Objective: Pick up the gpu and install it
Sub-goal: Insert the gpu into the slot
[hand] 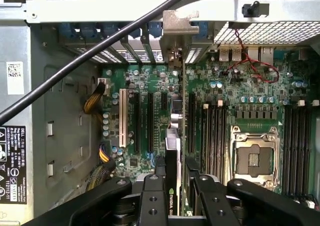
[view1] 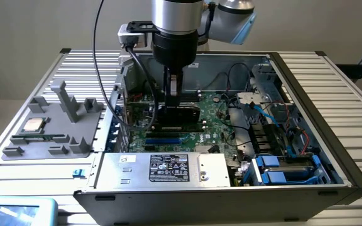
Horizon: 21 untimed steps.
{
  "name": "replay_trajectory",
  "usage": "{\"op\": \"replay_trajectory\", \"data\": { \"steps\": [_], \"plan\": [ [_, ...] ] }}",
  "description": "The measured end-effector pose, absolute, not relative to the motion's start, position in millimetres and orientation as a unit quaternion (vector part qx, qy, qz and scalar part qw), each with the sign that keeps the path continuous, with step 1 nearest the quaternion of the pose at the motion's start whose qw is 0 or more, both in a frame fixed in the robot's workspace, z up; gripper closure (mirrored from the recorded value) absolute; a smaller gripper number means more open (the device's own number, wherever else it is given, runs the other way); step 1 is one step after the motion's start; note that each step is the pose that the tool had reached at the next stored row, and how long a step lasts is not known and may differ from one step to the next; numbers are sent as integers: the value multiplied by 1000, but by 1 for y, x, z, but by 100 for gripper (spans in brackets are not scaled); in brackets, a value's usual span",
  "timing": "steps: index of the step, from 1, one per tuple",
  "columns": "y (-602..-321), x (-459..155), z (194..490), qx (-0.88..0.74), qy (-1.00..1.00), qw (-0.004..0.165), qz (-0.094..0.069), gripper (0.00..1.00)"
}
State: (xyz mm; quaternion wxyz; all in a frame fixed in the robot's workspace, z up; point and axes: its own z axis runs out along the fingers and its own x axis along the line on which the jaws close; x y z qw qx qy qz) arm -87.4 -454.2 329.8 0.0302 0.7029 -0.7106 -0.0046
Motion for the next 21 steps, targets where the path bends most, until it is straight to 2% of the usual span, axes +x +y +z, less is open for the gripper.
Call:
{"op": "replay_trajectory", "data": {
  "steps": [21],
  "plan": [
    [-455, -89, 298, 703, -711, 30, -4, 75]
  ]
}}
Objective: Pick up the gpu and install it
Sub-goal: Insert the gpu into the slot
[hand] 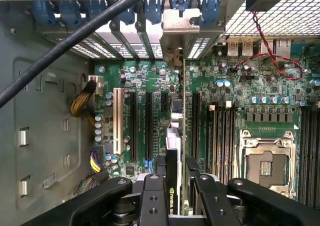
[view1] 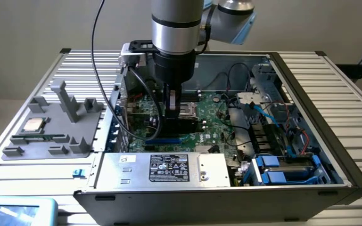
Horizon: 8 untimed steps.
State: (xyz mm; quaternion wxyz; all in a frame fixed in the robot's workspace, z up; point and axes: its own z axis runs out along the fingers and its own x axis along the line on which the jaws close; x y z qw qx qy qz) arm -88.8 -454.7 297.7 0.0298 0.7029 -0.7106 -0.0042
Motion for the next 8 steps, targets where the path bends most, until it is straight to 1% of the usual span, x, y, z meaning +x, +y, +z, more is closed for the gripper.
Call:
{"op": "replay_trajectory", "data": {
  "steps": [8],
  "plan": [
    [-455, -89, 297, 704, -710, 30, -4, 75]
  ]
}}
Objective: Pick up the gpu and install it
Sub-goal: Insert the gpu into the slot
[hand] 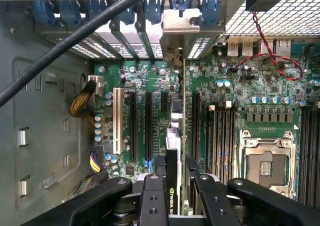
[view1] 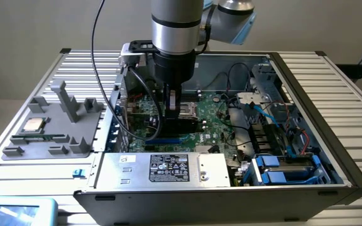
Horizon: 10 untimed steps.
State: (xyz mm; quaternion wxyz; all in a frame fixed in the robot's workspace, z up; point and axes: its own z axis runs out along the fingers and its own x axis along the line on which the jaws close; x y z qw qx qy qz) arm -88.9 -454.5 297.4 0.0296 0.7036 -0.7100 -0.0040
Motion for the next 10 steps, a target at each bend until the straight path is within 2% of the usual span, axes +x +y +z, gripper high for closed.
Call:
{"op": "replay_trajectory", "data": {
  "steps": [10],
  "plan": [
    [-454, -91, 293, 705, -708, 25, 0, 75]
  ]
}}
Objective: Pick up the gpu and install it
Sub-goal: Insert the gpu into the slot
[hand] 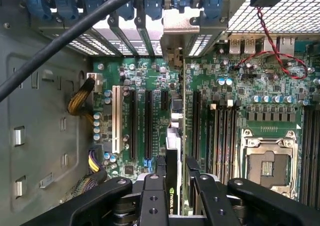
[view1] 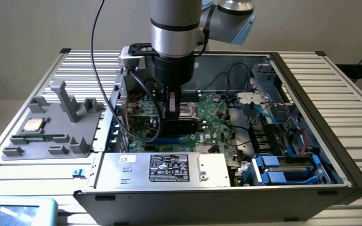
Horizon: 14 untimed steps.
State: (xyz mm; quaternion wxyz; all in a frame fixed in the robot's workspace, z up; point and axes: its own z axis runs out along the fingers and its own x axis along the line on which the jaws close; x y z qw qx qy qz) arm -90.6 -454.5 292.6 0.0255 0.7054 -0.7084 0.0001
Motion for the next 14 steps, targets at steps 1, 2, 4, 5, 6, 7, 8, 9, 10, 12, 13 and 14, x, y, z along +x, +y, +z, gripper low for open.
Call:
{"op": "replay_trajectory", "data": {
  "steps": [1, 2, 4, 5, 6, 7, 8, 9, 10, 12, 13, 14],
  "plan": [
    [-454, -91, 293, 705, -708, 26, 0, 75],
    [-454, -91, 292, 705, -708, 25, 0, 75],
    [-454, -93, 292, 706, -708, 25, 0, 75],
    [-454, -94, 291, 706, -708, 25, 1, 75],
    [-454, -94, 291, 706, -708, 25, 1, 75],
    [-454, -94, 291, 706, -708, 25, 1, 75],
    [-454, -94, 291, 706, -708, 25, 1, 75],
    [-454, -94, 291, 706, -708, 25, 1, 75],
    [-454, -94, 290, 706, -708, 24, 1, 75],
    [-454, -94, 289, 706, -708, 24, 1, 75],
    [-454, -94, 289, 706, -708, 24, 1, 75],
    [-454, -94, 289, 706, -708, 24, 1, 75]
  ]
}}
